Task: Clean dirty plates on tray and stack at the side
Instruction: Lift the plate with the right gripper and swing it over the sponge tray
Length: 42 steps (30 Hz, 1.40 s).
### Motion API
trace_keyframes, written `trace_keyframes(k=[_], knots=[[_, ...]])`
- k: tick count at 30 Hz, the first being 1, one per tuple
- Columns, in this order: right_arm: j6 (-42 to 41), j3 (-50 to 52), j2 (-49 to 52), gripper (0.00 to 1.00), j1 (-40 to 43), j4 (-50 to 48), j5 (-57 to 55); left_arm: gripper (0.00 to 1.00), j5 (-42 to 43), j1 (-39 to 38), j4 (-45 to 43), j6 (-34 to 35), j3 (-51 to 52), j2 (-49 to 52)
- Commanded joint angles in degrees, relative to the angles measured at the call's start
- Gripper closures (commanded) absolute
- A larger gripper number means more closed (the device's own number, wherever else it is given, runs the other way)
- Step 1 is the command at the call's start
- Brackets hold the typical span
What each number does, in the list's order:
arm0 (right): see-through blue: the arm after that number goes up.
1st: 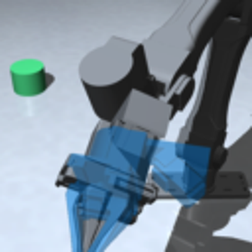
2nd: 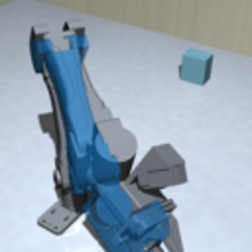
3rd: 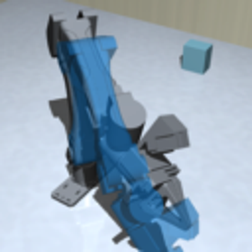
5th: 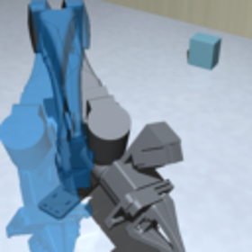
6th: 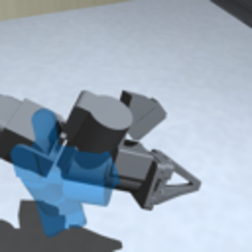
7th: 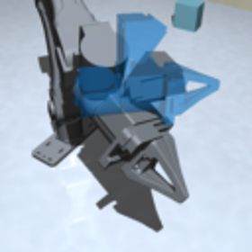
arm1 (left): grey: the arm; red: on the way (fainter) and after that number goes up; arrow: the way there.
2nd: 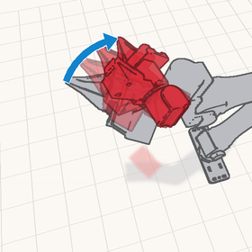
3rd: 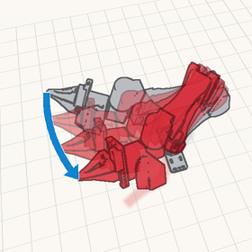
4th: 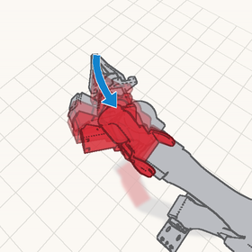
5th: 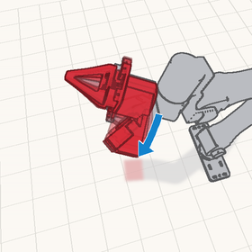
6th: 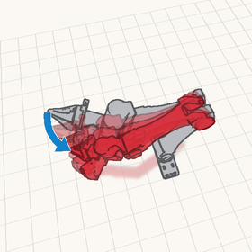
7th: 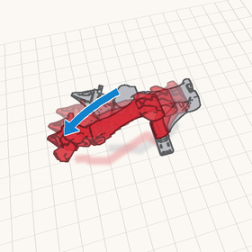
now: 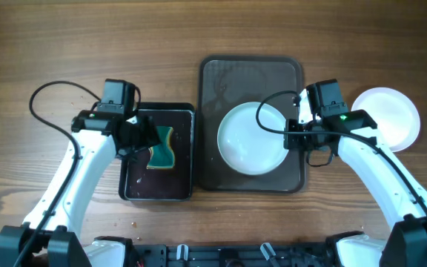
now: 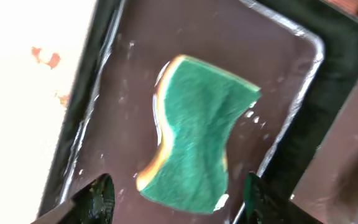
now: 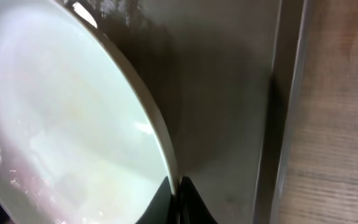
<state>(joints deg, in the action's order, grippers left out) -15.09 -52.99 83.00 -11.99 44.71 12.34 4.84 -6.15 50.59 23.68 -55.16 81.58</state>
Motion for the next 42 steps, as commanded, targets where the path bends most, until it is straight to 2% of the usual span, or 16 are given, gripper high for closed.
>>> trace_keyframes(k=[1, 6, 10, 11, 18, 23, 27, 32, 34, 42], knots=[[3.1, -6.8, -1.5, 0.96, -2.8, 4.0, -0.2, 0.27, 3.6, 4.4, 1.4, -1.9, -0.8, -4.4], [2.4, -16.6, -1.5, 0.96, -7.9, 9.0, -0.8, 0.16, 7.8, 10.6, 2.3, -1.9, -0.8, -11.4], [-1.4, -18.5, -1.5, 0.96, -13.2, 6.5, -4.2, 0.07, 7.8, 13.2, 2.3, -1.8, -0.8, -16.3], [-1.7, -18.5, -1.3, 0.96, -14.8, 5.3, -5.8, 0.01, 7.8, 13.6, 2.3, -1.8, -0.8, -17.3], [-1.6, -18.5, 1.9, 0.96, -26.3, -5.3, -17.9, 0.00, 7.5, 13.8, 2.3, -1.9, -0.8, -20.6], [-1.7, -18.5, 5.9, 0.96, -32.9, -9.4, -29.0, 0.00, 7.6, 13.8, 3.1, -1.9, -0.8, -20.5], [-2.1, -18.5, 7.7, 0.96, -36.5, -10.8, -37.2, 0.00, 7.4, 13.8, 4.0, -1.9, -0.8, -20.5], [-1.4, -18.5, 7.8, 0.96, -40.4, -12.1, -45.0, 0.00, 3.0, 13.8, 4.3, -1.7, -0.8, -20.5], [-1.4, -18.5, 7.8, 0.96, -41.8, -12.1, -47.4, 0.00, 2.5, 14.3, 4.2, 0.9, -0.8, -20.5], [0.3, -18.5, 7.8, 0.96, -46.2, -12.3, -55.5, 0.00, 2.6, 21.9, 3.9, 5.7, -0.8, -20.5]])
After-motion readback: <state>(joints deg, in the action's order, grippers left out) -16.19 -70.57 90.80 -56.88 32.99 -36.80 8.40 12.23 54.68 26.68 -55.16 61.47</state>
